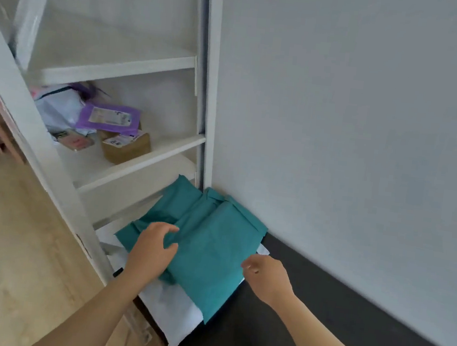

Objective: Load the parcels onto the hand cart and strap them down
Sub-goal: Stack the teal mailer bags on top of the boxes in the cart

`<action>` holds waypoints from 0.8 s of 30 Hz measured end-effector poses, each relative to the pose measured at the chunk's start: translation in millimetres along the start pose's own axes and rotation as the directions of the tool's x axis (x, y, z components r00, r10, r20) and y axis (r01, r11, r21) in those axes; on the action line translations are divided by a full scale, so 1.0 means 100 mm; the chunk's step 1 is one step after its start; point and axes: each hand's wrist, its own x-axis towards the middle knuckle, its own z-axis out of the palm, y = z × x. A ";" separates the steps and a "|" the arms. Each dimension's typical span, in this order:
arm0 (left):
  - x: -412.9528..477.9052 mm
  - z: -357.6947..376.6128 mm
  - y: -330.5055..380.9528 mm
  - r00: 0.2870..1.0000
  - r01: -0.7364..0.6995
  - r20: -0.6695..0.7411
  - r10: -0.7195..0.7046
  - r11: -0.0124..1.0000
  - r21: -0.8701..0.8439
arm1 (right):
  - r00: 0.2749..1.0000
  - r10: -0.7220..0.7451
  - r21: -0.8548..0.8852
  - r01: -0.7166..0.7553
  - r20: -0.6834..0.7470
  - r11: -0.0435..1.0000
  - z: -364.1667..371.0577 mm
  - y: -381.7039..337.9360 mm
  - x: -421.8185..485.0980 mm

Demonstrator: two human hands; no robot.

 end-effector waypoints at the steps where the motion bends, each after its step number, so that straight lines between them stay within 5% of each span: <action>1: 0.13 -0.03 -0.06 0.999 0.017 0.029 -0.017 1.000 -0.003 | 1.000 0.018 -0.003 -0.018 0.003 1.000 0.00 -0.10 0.07; 10: 1.01 0.02 -0.23 0.911 0.191 0.389 -0.135 0.975 -0.110 | 0.949 0.315 -0.149 -0.309 0.022 0.940 0.32 -0.96 0.70; 16: 1.26 0.17 -0.24 0.860 0.172 0.497 -0.113 0.982 -0.075 | 0.901 0.427 -0.171 -0.409 0.079 0.896 0.48 -1.09 0.87; 24: 1.29 0.27 -0.16 0.779 0.207 0.627 -0.015 0.950 -0.234 | 0.878 0.476 -0.120 -0.468 0.051 0.876 0.49 -0.93 0.77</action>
